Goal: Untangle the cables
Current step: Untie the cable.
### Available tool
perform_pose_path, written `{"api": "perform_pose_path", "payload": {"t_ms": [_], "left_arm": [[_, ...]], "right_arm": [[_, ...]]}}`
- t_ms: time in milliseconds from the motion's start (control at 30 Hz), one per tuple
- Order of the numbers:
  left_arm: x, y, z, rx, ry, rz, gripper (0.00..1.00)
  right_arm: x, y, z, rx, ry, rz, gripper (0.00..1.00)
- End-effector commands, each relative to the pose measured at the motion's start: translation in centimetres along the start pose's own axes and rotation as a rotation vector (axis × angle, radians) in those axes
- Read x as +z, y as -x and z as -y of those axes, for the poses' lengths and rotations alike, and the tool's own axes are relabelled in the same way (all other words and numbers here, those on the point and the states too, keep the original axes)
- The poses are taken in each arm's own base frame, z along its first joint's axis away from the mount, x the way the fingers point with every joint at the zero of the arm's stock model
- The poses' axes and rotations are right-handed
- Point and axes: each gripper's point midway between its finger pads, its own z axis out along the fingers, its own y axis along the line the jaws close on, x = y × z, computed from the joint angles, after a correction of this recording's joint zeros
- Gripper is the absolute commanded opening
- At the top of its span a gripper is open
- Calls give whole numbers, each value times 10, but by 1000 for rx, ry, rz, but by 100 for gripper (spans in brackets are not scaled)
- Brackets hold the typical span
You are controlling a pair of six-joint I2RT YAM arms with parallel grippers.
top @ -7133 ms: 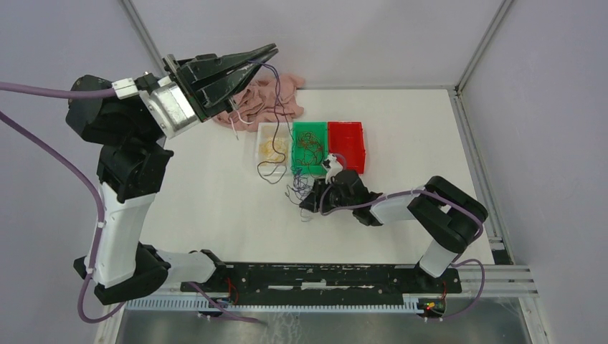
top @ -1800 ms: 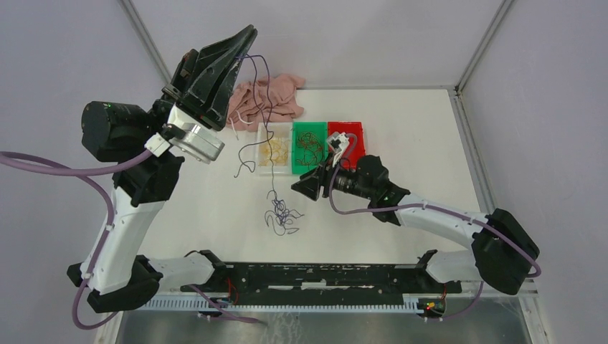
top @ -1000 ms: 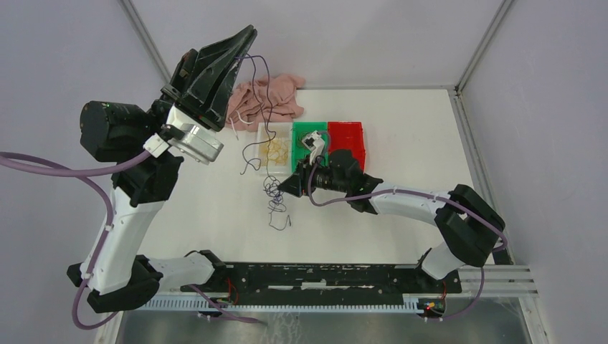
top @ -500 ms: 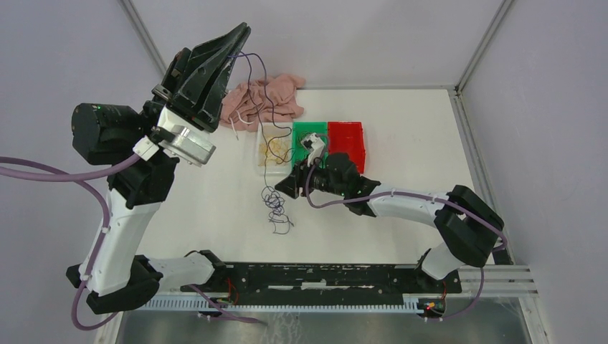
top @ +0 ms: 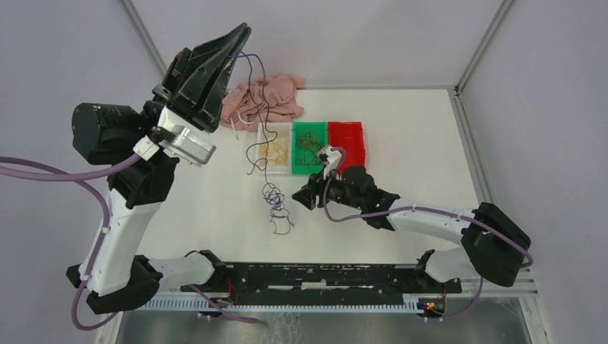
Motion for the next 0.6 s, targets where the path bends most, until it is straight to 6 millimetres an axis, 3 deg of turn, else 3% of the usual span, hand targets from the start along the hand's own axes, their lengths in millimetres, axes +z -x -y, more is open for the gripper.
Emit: {"api": "perform_pose_path", "payload": {"t_ms": [0,300,567], "left_arm": [[-2,14,-11,-14,23,28,3],[0,12,-9,-18,17,28,3],[-1,12,-9,-21,19,26,3]], "right_arm": [[-13,29,-17,-95,61,103,58],[-7,50,-58,-232,216,162,58],[10,57,-72,-277,264,168,56]]}}
